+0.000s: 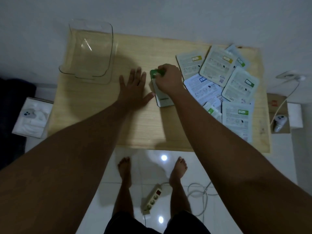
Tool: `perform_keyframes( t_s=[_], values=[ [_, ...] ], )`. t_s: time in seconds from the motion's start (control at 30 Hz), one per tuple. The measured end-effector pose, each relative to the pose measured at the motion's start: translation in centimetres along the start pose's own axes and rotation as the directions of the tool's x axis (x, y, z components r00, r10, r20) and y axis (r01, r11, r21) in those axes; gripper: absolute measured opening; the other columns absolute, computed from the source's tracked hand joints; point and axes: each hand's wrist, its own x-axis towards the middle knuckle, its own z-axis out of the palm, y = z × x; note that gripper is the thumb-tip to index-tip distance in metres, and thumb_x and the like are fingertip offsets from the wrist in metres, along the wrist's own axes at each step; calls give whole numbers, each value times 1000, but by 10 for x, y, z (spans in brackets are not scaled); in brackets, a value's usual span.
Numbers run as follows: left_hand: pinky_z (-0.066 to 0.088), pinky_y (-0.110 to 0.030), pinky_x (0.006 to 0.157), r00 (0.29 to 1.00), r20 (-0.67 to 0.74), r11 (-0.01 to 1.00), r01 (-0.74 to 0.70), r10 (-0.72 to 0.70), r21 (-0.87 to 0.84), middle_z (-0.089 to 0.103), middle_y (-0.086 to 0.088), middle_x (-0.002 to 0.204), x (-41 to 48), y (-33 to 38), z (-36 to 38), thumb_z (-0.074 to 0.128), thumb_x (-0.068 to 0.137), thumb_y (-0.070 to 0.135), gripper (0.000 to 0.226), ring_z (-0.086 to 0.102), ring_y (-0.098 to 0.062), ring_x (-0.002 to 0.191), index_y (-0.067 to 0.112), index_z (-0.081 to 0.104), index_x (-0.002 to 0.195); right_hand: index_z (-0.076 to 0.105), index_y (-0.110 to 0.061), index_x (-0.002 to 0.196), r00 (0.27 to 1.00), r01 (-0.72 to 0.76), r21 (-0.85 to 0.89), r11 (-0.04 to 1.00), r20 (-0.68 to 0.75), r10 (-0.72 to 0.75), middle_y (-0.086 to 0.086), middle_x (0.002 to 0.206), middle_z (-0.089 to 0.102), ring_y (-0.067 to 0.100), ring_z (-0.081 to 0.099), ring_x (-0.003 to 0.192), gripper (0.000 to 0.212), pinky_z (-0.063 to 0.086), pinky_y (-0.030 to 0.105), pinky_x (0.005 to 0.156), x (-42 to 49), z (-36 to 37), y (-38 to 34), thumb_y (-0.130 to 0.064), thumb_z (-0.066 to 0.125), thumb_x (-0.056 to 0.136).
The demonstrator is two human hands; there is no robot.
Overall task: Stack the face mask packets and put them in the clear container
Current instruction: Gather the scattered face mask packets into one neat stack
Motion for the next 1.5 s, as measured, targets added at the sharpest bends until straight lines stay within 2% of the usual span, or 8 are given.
perform_keyframes(
  t_s=[0.2,0.47,0.63,0.77,0.97,1.23,1.37,1.5],
  values=[
    [2,-70,111,998,-55,996,-30,25,-89,0,-11,164,-4,2,-4,24,96,54,70,-3,-34,150,25,-1,155,67,-28,122,992,126,-335,934,55,-114,10,135,53,35,45,125,34,48,51,95,-16,1,46,-25,60,89],
    [-1,-74,107,999,-36,999,-33,34,8,-7,-17,163,-3,8,1,24,89,69,74,-8,-41,148,35,8,153,72,-10,112,963,258,-83,963,-58,-263,17,116,67,32,62,105,32,51,40,93,-16,-1,58,-14,56,84],
    [3,-74,107,997,-65,999,-34,35,15,-2,-18,163,-5,8,-1,35,89,65,76,-3,-40,149,31,13,154,61,-17,126,918,-58,-127,990,-397,3,11,131,59,30,51,122,38,42,41,99,13,-60,85,-31,55,92],
    [6,-74,108,998,-42,999,-35,36,31,-3,-18,163,-6,8,-5,37,93,55,70,-3,-40,149,33,10,154,53,-17,128,850,-467,-164,869,-354,390,14,138,43,37,40,129,55,38,53,103,42,-99,109,-55,52,88],
    [5,-73,108,997,-59,999,-39,40,15,-1,-17,163,-7,4,-1,28,87,59,72,-2,-38,149,35,15,153,49,-18,126,833,-486,-33,874,-321,451,14,136,41,34,42,126,68,41,46,103,50,-108,120,-50,80,74],
    [3,-71,109,997,-66,999,-40,40,5,-1,-16,163,-8,2,1,24,87,61,71,-3,-36,150,35,15,153,38,-13,139,867,-182,254,950,-415,276,9,129,59,20,60,112,78,40,3,72,39,-124,107,-15,81,74],
    [2,-72,109,999,-23,999,-33,33,-5,-3,-15,163,-7,3,-3,22,86,63,73,-6,-36,149,35,13,152,35,-14,147,909,56,253,966,-413,55,11,116,65,12,65,87,71,49,4,55,8,-105,71,6,57,83],
    [6,-73,108,1000,-9,999,-26,26,24,-3,-16,163,-7,6,-8,28,90,59,69,-4,-39,149,34,13,152,53,-9,136,960,128,76,989,-261,-105,16,122,63,15,60,96,51,57,26,84,-23,-54,35,3,62,87]
  ],
)
